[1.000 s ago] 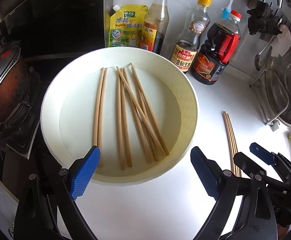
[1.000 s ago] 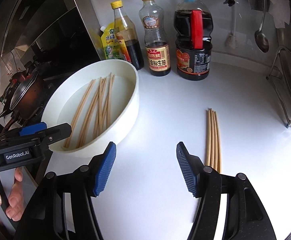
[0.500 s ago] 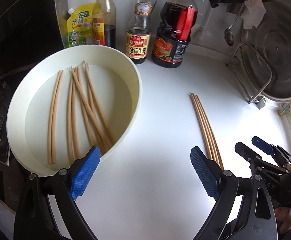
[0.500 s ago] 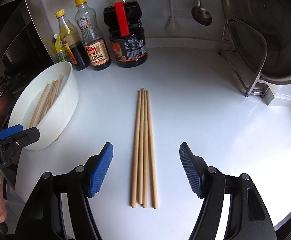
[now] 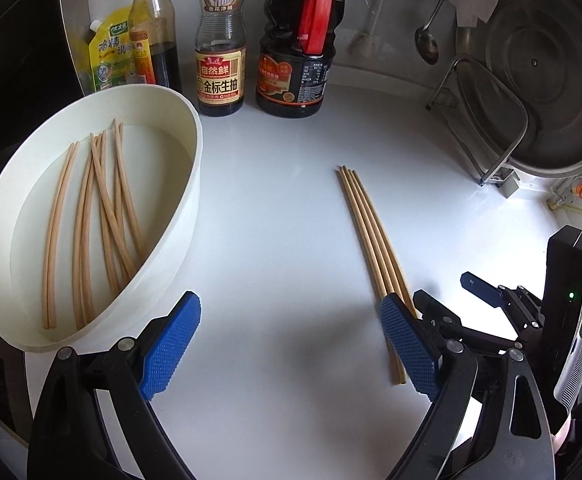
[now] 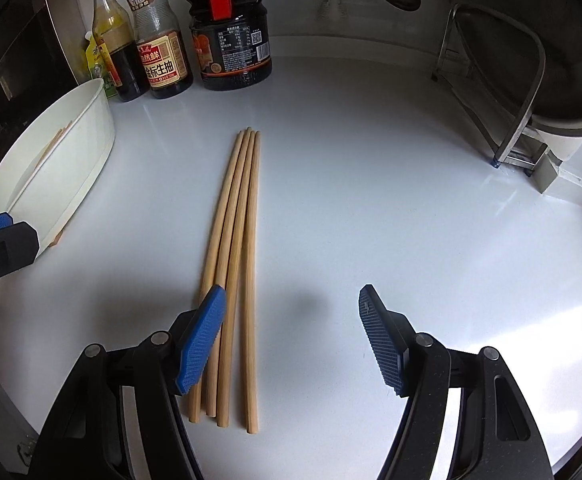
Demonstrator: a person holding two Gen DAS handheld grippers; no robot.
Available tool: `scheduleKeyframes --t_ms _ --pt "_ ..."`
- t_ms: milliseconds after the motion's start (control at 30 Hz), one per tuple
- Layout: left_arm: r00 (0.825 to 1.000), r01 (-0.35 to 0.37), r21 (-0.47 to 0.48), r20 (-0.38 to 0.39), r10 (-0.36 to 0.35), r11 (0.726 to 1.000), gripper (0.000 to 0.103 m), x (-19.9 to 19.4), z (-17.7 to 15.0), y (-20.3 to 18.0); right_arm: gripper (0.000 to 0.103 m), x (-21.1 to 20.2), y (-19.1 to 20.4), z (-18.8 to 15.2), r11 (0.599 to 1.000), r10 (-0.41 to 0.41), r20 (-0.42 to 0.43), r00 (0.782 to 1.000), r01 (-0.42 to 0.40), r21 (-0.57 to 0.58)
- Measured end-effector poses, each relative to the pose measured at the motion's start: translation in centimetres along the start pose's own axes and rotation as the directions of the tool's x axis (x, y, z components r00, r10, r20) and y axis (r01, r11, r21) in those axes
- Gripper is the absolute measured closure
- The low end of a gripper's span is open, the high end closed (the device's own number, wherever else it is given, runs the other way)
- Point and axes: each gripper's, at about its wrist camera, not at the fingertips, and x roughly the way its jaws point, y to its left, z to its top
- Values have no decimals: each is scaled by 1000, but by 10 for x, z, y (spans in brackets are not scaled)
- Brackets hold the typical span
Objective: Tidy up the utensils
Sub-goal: 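Move both open grippers back toward the chopstick row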
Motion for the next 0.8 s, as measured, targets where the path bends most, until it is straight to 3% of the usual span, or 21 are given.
scheduleKeyframes --t_ms 167,800 --pt "1000 1 3 -18 -1 1000 13 8 -4 -6 37 9 0 0 999 -27 -4 1000 27 -31" --pt "998 -4 13 -58 5 1000 13 38 -6 -29 37 20 -13 -2 997 -5 -10 1000 4 -76"
